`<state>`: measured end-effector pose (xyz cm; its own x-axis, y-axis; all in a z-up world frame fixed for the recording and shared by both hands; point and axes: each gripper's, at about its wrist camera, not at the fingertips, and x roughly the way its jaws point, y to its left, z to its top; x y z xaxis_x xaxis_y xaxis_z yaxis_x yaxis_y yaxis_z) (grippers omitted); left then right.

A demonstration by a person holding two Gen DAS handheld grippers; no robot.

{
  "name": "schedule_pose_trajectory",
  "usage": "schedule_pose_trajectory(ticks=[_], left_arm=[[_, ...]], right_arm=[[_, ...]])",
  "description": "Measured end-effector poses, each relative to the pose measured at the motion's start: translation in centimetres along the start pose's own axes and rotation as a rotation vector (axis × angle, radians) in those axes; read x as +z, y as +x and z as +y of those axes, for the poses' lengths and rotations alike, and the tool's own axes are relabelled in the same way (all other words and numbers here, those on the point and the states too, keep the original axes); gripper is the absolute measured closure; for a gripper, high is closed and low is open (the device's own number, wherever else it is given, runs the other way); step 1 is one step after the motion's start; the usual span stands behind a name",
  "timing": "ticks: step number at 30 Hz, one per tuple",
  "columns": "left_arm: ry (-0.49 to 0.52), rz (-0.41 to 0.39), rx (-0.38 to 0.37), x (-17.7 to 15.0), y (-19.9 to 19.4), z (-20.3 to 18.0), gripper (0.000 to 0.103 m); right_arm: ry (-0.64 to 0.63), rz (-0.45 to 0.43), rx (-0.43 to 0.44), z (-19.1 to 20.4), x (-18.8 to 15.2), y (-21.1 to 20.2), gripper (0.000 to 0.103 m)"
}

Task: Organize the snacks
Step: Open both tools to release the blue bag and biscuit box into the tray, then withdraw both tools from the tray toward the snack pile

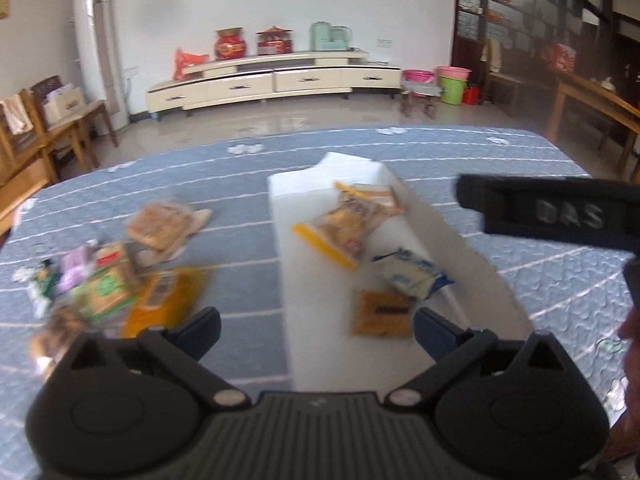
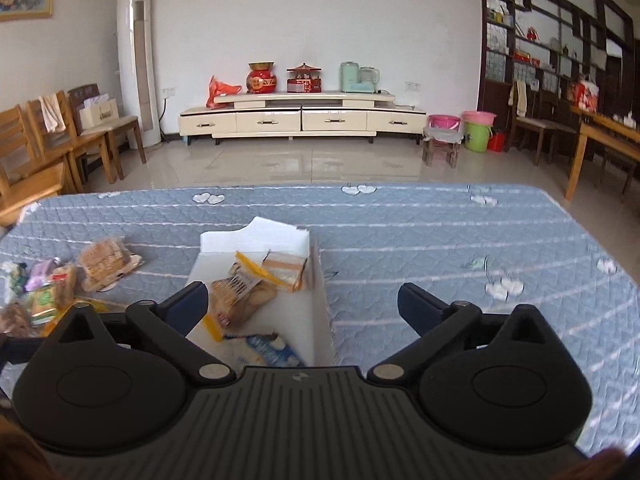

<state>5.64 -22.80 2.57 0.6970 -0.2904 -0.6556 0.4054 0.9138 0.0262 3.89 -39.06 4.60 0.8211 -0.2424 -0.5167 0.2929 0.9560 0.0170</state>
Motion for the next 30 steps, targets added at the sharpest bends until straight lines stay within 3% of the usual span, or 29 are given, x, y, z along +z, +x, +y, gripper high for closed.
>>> schedule_pose_trajectory(ticks=[12, 30], left_arm=[[-0.015, -0.014, 0.122, -2.4, -4.1, 6.1, 0.001], [-0.100, -0.012, 0.217, -5.2, -6.8, 13.2, 0.001]], right_arm=[[-0.009, 0.012, 0.053, 3.1, -2.0, -3.7, 0.000], [-0.085, 0.035, 0.167, 9.3, -3.2, -5.0, 0.000]])
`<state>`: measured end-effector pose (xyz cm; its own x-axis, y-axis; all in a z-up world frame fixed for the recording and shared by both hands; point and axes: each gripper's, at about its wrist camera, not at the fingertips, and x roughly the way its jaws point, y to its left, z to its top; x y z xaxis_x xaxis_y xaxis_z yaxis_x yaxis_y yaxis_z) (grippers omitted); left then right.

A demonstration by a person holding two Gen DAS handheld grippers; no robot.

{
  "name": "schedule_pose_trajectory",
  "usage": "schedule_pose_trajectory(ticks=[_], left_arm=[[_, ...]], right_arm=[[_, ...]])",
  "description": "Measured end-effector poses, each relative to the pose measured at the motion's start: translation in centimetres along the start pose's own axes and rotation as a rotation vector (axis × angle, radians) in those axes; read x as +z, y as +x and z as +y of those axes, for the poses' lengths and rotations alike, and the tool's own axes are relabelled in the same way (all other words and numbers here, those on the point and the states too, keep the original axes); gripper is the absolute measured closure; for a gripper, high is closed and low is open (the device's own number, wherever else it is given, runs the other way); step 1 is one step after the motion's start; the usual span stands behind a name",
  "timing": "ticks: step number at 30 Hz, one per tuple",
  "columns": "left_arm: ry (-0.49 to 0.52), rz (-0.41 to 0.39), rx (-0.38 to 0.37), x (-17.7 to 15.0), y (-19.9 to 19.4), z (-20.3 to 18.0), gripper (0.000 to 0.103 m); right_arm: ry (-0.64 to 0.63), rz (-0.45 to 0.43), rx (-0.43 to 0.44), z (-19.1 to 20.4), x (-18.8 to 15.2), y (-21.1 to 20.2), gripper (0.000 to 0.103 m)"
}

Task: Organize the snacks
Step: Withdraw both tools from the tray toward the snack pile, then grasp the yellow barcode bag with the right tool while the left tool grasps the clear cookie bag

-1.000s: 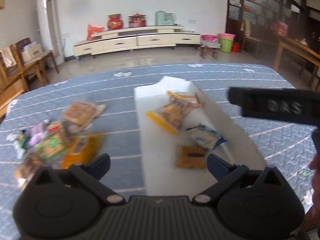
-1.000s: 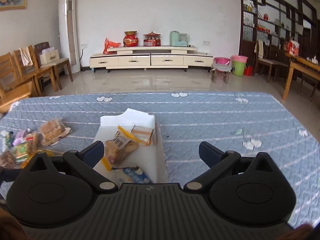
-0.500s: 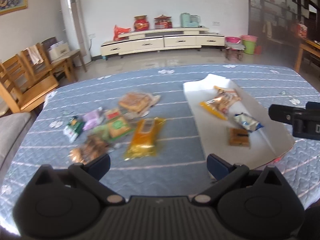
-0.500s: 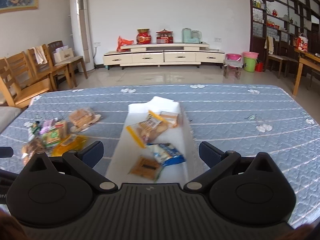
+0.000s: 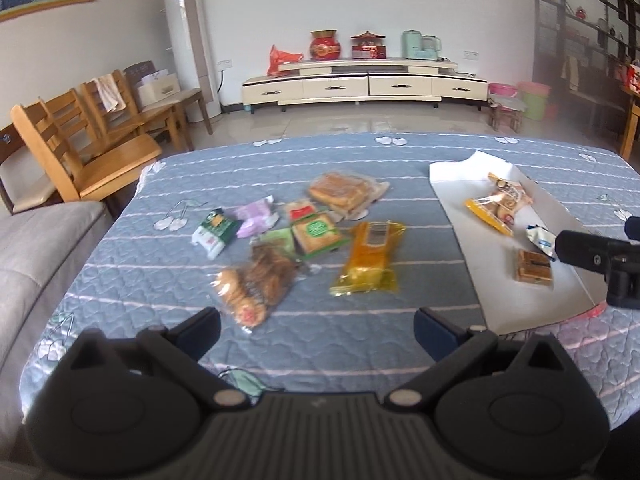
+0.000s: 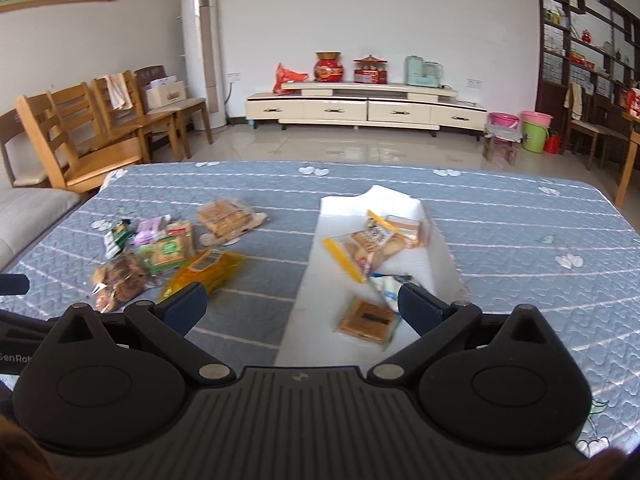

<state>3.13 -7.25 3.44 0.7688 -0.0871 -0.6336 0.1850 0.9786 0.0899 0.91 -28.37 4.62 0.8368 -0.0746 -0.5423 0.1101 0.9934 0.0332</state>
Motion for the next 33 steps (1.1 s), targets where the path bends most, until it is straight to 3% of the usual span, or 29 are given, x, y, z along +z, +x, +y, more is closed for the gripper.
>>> schedule_pose_trajectory(ticks=[12, 19, 27, 33], left_arm=[[-0.065, 0.013, 0.025, -1.0, 1.3, 4.0, 0.001], [-0.071, 0.005, 0.013, -2.8, 4.5, 7.8, 0.001], [0.143, 0.051, -0.068, -2.6, 10.4, 11.1, 0.001], [0.329, 0.047, -0.137, -1.0, 12.9, 10.3, 0.001]], right_arm=[[-0.078, 0.037, 0.038, 4.1, -0.2, 2.2, 0.000], [-0.123, 0.059, 0.063, 5.8, -0.8, 3.1, 0.000], [-0.102, 0.078, 0.069, 6.1, -1.5, 4.1, 0.000], [-0.067, 0.102, 0.070, 6.2, -2.1, 5.9, 0.000]])
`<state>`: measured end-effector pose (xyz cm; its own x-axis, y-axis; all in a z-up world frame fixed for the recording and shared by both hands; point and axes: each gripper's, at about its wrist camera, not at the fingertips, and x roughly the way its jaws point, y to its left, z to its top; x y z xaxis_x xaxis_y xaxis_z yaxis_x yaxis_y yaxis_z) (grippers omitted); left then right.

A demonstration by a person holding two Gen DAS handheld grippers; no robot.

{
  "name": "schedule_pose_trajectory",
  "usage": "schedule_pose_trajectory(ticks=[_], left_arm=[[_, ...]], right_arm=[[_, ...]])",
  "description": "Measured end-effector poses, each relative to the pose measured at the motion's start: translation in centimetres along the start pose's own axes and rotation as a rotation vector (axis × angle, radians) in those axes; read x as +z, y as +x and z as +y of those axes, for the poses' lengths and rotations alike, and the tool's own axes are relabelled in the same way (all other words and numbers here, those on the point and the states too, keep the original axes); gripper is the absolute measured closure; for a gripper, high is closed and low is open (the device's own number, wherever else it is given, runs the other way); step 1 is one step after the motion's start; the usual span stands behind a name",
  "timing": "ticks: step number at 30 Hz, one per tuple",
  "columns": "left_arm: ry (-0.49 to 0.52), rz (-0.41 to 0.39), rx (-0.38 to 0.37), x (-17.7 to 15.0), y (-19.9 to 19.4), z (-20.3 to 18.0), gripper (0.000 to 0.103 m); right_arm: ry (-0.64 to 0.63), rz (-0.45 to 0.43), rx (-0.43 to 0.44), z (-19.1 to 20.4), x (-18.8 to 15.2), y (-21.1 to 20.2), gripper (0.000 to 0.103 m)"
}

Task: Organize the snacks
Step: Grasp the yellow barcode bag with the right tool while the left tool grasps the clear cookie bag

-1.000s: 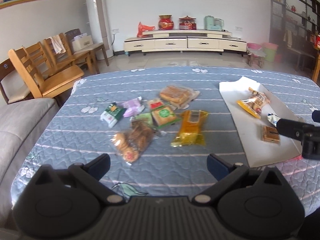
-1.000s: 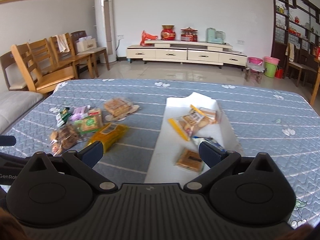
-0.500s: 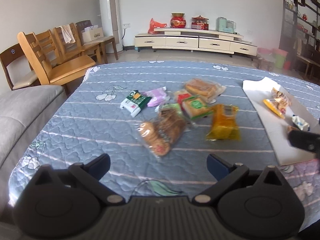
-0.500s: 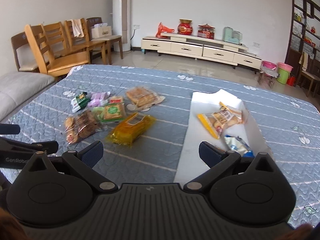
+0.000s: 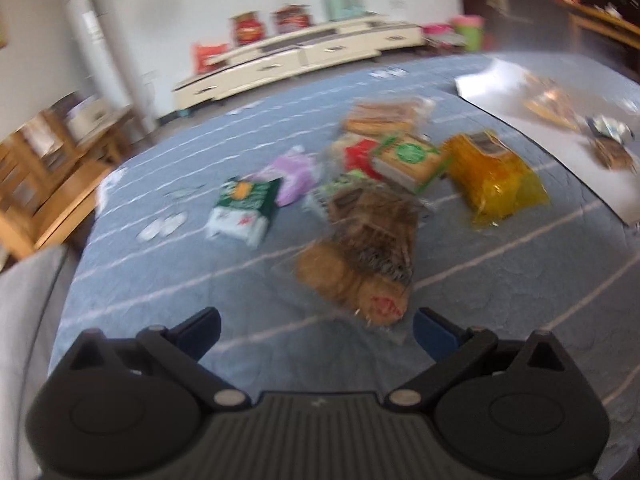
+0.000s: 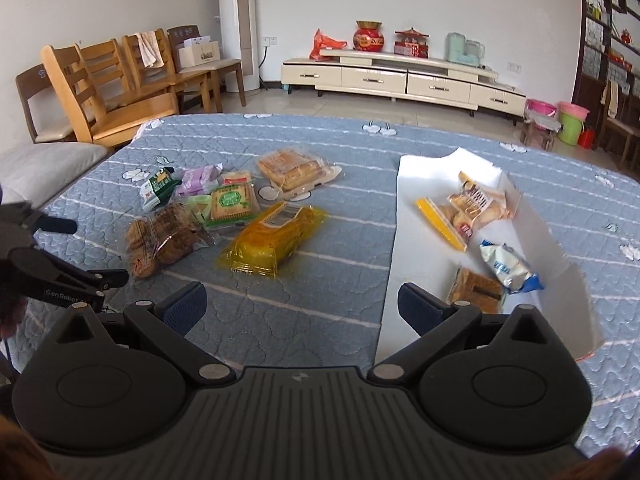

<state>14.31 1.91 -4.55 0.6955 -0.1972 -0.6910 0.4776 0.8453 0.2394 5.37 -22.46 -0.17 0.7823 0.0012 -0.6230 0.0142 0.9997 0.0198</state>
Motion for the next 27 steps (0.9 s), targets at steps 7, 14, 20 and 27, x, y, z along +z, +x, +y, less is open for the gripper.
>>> schedule_pose_trajectory(ticks=[7, 14, 20, 27], left_arm=[[0.065, -0.005, -0.020, 2.7, 2.6, -0.9, 0.001], [-0.029, 0.022, -0.037, 3.1, 4.7, -0.9, 0.018], [-0.185, 0.018, 0.004, 1.9, 3.1, -0.8, 0.041], [-0.396, 0.031, 0.056, 0.4, 0.6, 0.1, 0.042]], right_arm=[[0.022, 0.022, -0.012, -0.5, 0.0, 1.7, 0.000], [0.032, 0.042, 0.009, 0.1, 0.8, 4.1, 0.000], [0.086, 0.059, 0.033, 0.7, 2.8, 7.8, 0.000], [0.122, 0.155, 0.002, 2.0, 5.2, 13.9, 0.000]])
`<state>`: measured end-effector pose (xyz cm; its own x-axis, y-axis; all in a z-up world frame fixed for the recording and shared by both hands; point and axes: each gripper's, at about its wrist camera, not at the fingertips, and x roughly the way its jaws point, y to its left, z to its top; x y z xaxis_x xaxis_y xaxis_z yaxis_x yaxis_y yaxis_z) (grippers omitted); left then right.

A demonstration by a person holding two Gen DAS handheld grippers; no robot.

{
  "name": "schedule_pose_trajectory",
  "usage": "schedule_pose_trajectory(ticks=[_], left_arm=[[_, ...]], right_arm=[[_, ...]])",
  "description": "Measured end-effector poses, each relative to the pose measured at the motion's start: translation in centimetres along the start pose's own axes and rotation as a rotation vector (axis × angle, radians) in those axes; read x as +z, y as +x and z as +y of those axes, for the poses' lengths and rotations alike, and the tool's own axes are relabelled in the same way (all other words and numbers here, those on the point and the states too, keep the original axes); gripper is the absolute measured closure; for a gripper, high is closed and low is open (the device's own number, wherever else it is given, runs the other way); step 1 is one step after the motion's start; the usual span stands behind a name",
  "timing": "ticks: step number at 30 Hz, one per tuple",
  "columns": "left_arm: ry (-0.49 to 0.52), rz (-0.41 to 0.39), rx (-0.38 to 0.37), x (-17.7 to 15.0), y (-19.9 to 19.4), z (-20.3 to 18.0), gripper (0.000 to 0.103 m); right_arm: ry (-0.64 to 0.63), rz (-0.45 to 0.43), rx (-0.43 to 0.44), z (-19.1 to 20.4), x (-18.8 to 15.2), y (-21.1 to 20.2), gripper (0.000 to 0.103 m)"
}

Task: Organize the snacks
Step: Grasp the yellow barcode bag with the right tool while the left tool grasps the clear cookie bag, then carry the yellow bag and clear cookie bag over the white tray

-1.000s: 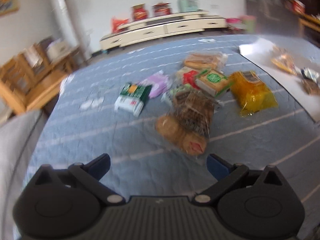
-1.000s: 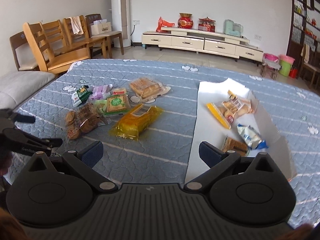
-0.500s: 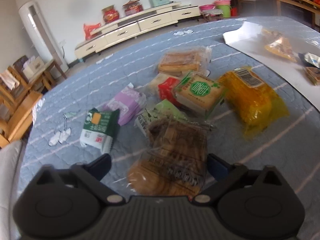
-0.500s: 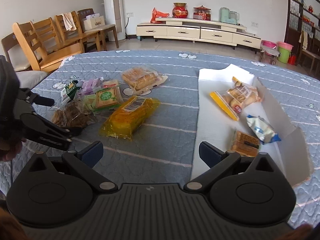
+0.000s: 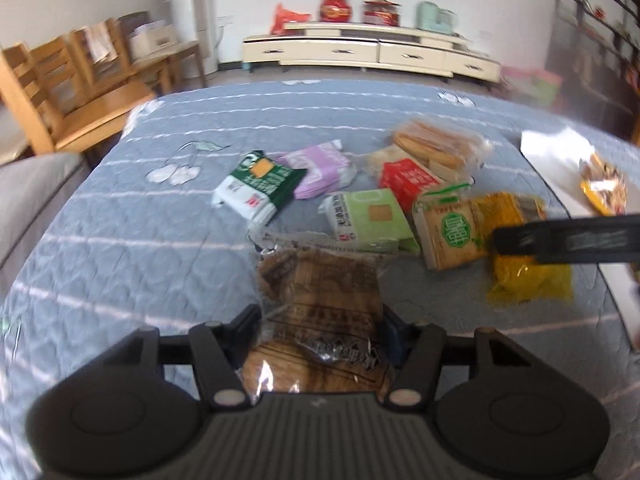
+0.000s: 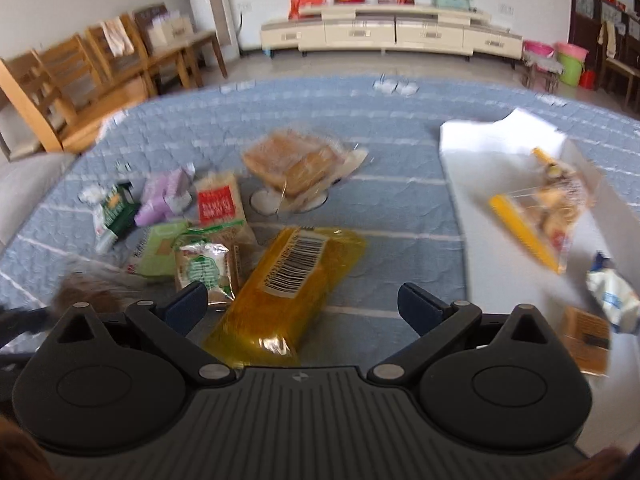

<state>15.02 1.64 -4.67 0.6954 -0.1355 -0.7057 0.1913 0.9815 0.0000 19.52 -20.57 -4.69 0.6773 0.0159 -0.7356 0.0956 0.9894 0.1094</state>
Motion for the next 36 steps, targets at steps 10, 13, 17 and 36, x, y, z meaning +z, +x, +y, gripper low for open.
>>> schedule_pose_trajectory(ticks=[10, 13, 17, 36], left_arm=[[-0.053, -0.039, 0.022, -0.4, -2.9, -0.3, 0.043], [-0.070, -0.040, 0.017, -0.6, -3.4, -0.7, 0.043], [-0.077, -0.049, 0.016, -1.1, -4.8, -1.6, 0.043], [-0.085, -0.103, 0.008, -2.9, -10.6, -4.5, 0.043]], right_arm=[[-0.048, 0.020, -0.005, 0.3, 0.0, 2.2, 0.056], [-0.050, 0.011, 0.008, -0.5, -0.9, 0.8, 0.056], [-0.069, -0.019, 0.038, -1.1, -2.4, -2.5, 0.056], [-0.151, -0.122, 0.056, -3.2, -7.2, -13.9, 0.056]])
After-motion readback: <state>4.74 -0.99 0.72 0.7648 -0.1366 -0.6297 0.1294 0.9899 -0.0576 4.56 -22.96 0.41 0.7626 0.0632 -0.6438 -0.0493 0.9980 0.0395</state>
